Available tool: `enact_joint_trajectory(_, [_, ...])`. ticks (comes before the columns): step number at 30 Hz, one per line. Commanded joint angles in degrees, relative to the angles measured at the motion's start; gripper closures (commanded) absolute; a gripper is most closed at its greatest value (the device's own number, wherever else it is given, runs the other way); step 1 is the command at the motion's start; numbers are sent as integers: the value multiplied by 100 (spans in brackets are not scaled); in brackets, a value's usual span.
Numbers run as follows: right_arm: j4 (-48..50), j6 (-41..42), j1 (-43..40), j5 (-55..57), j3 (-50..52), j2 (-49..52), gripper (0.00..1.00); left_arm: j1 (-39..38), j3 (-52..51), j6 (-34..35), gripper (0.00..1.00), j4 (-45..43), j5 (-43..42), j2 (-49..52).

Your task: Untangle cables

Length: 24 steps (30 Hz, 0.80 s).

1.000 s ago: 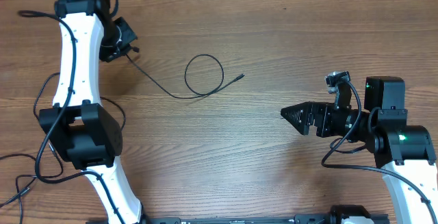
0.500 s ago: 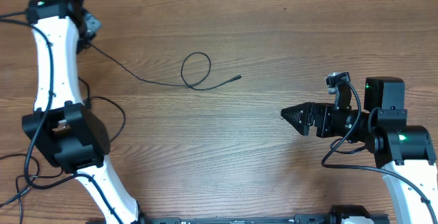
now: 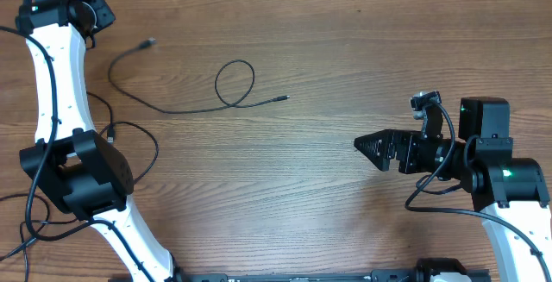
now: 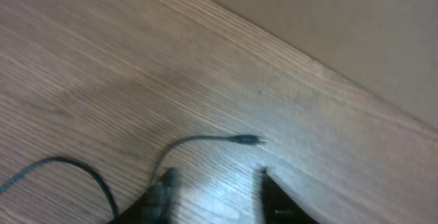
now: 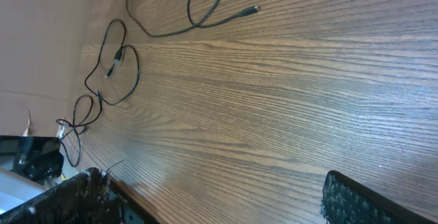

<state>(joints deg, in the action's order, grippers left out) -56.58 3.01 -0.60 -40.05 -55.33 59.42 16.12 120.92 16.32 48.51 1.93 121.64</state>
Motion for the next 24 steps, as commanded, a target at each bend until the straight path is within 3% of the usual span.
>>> enact_joint_trajectory(1, [9,-2,22,15,-131,-13,0,-39,127,-199,0,254,-310,-26])
enact_joint_trajectory(4, [11,-2,22,15,-131,-13,0,-39,127,-208,0,422,-575,-26])
enact_joint_trajectory(8, [28,-2,22,13,-131,-13,0,-223,114,-1051,0,935,-1921,-26])
enact_joint_trajectory(12, [28,-2,22,13,-131,-13,0,-813,103,-1602,0,1261,-1950,-15])
enact_joint_trajectory(18, [28,-2,22,15,-131,-13,0,-1888,-46,-1641,0,1296,-994,94])
enact_joint_trajectory(24, [26,-4,22,15,-131,-13,0,-2391,-46,-1637,0,1471,-83,581])
